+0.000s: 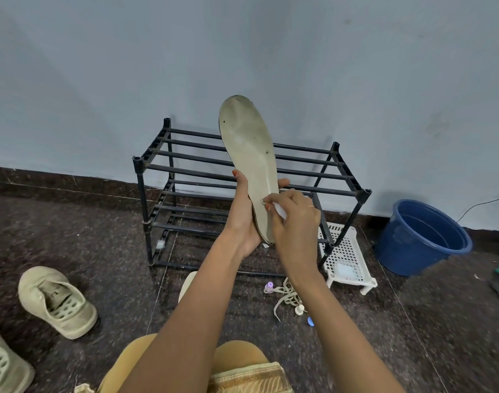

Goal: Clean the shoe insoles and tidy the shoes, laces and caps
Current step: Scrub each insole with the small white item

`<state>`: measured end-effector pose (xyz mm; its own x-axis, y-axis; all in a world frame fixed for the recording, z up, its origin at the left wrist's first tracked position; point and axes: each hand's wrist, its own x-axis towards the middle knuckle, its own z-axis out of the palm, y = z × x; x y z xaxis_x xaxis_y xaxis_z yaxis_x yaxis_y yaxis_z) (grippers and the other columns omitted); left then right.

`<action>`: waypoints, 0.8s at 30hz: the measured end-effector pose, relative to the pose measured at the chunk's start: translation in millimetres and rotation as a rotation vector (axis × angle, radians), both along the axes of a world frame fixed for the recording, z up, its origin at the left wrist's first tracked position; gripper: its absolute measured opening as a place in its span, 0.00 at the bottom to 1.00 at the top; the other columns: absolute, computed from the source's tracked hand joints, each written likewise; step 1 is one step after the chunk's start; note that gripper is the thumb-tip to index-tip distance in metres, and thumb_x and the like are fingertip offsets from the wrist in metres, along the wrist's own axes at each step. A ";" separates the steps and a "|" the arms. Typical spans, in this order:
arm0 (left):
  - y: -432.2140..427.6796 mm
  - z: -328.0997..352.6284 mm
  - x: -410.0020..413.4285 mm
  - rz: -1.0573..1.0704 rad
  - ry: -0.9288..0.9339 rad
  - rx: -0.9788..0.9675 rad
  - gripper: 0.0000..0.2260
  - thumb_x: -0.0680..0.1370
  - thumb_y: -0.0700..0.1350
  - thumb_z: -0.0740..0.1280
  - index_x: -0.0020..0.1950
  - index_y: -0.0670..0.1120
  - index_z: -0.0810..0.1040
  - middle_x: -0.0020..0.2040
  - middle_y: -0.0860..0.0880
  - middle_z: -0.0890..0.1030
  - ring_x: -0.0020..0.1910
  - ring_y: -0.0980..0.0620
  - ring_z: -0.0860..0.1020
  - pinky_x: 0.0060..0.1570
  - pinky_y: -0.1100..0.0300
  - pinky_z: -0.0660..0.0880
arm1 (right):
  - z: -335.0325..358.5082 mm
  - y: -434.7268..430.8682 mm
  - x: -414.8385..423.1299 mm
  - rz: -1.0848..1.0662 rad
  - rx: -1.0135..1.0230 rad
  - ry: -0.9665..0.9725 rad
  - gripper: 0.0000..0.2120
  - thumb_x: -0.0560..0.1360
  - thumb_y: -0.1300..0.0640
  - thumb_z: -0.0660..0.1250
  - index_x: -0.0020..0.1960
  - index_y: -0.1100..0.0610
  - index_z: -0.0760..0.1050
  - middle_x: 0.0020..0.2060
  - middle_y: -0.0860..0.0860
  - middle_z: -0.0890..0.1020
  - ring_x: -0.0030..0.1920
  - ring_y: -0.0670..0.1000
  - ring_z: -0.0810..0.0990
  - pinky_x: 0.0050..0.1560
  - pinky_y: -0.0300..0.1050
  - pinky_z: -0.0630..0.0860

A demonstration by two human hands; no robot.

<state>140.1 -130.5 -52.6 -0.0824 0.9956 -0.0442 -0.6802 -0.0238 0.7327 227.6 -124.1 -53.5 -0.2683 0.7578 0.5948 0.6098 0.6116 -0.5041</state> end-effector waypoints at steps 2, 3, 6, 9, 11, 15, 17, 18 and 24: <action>0.6 0.1 -0.1 0.009 0.002 -0.007 0.39 0.75 0.69 0.39 0.52 0.43 0.79 0.44 0.46 0.82 0.44 0.51 0.81 0.46 0.60 0.79 | -1.5 0.1 -2.0 0.003 0.017 -0.009 0.05 0.72 0.61 0.67 0.48 0.56 0.80 0.44 0.52 0.79 0.46 0.54 0.76 0.47 0.46 0.63; 1.0 0.3 -0.7 0.017 -0.005 -0.009 0.39 0.75 0.69 0.39 0.52 0.43 0.79 0.44 0.46 0.83 0.43 0.52 0.82 0.47 0.59 0.79 | -2.3 -1.1 -2.4 0.016 0.018 -0.006 0.05 0.72 0.61 0.67 0.48 0.56 0.80 0.44 0.52 0.79 0.46 0.54 0.76 0.46 0.47 0.65; 2.4 -0.4 -3.1 0.056 -0.055 -0.007 0.39 0.74 0.70 0.39 0.52 0.42 0.78 0.44 0.45 0.83 0.44 0.52 0.82 0.52 0.58 0.77 | -6.3 -8.7 0.3 0.101 -0.069 0.041 0.06 0.73 0.62 0.66 0.48 0.56 0.80 0.44 0.52 0.79 0.47 0.52 0.75 0.50 0.51 0.70; 4.1 -1.3 -5.0 0.105 -0.091 -0.015 0.38 0.75 0.69 0.41 0.54 0.41 0.78 0.47 0.43 0.82 0.47 0.51 0.81 0.52 0.59 0.77 | -12.2 -14.6 4.5 0.169 -0.123 0.040 0.07 0.73 0.63 0.66 0.49 0.56 0.80 0.44 0.51 0.78 0.48 0.51 0.74 0.51 0.53 0.71; 4.4 -1.3 -4.9 0.100 -0.083 -0.022 0.38 0.75 0.70 0.41 0.54 0.41 0.77 0.48 0.43 0.81 0.47 0.50 0.80 0.51 0.58 0.77 | -13.2 -14.8 6.3 0.166 -0.118 0.035 0.07 0.73 0.64 0.66 0.48 0.56 0.80 0.44 0.50 0.77 0.47 0.51 0.73 0.49 0.53 0.71; 3.0 -0.9 -3.6 0.053 0.003 -0.035 0.38 0.74 0.70 0.40 0.51 0.43 0.78 0.42 0.45 0.82 0.44 0.51 0.81 0.50 0.57 0.77 | -8.2 -7.8 7.3 0.119 -0.054 0.055 0.06 0.72 0.64 0.67 0.47 0.58 0.80 0.42 0.50 0.76 0.46 0.53 0.74 0.47 0.51 0.72; 2.0 -0.4 -2.0 0.044 0.069 -0.045 0.39 0.74 0.70 0.39 0.49 0.43 0.78 0.39 0.46 0.82 0.41 0.51 0.81 0.46 0.58 0.78 | -5.3 -0.1 6.0 0.108 -0.036 0.068 0.06 0.72 0.64 0.66 0.47 0.59 0.80 0.44 0.53 0.77 0.47 0.54 0.74 0.47 0.54 0.73; 1.5 0.0 -1.3 0.040 0.092 -0.048 0.39 0.74 0.70 0.38 0.48 0.44 0.78 0.38 0.47 0.82 0.40 0.51 0.81 0.44 0.58 0.78 | -4.2 4.0 5.3 0.103 -0.028 0.073 0.06 0.72 0.65 0.66 0.47 0.59 0.80 0.45 0.54 0.78 0.48 0.55 0.75 0.48 0.55 0.73; 1.0 1.4 0.9 0.041 0.111 -0.051 0.39 0.74 0.70 0.37 0.49 0.44 0.78 0.41 0.46 0.81 0.42 0.50 0.80 0.46 0.57 0.78 | -4.8 12.9 8.0 0.098 0.033 0.022 0.05 0.72 0.65 0.67 0.47 0.60 0.80 0.46 0.54 0.79 0.50 0.54 0.75 0.49 0.38 0.67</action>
<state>141.0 -129.5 -51.2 -0.1302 0.9880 -0.0832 -0.5938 -0.0104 0.8046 235.6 -111.3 -58.4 -0.3264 0.7088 0.6254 0.5352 0.6839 -0.4959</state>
